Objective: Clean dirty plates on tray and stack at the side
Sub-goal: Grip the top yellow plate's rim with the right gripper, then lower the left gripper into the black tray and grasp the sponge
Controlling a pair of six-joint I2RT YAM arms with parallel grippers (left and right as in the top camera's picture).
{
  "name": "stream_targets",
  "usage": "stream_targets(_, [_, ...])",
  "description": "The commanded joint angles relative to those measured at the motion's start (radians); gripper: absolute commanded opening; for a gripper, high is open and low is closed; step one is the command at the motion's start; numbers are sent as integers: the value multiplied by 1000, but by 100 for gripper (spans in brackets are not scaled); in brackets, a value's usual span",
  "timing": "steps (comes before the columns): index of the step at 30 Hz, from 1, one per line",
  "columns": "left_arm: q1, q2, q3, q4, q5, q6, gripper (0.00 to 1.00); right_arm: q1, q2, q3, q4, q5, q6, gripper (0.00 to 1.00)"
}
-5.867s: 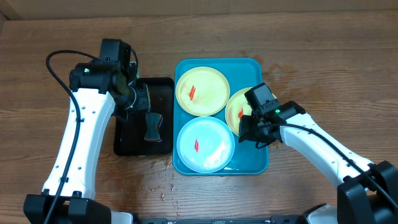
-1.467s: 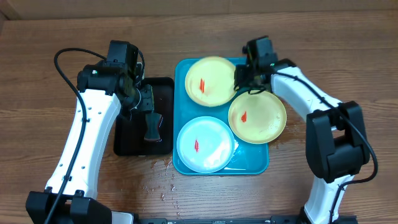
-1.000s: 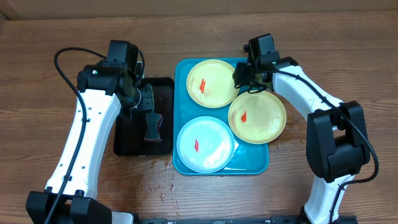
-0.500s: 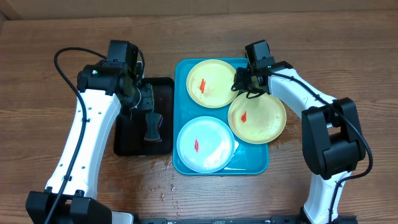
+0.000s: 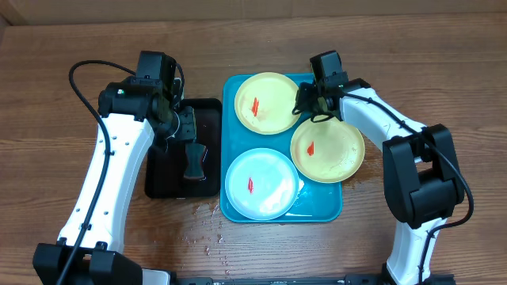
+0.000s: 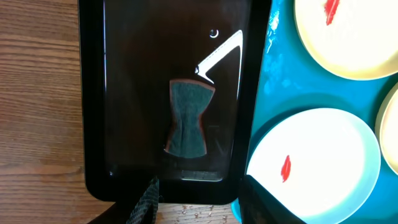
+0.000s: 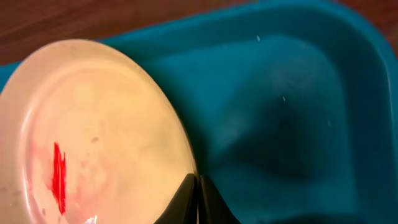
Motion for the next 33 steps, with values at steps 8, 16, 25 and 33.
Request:
stream_targets(8, [-5,9,-7,3,-30,15,43,0,13,-4,-4,16,-57,39])
stream_targets(16, [-5,9,-7,3,-30,15,43,10,13,-4,-60,4,18,13])
stream_targets(25, [-5,9,-23,-1,-30,15,43,12,13,-4,-71,5,48,16])
stream_targets(33, [-5,9,-167,52,-24,3,35,12,13,-4,-70,4,47,4])
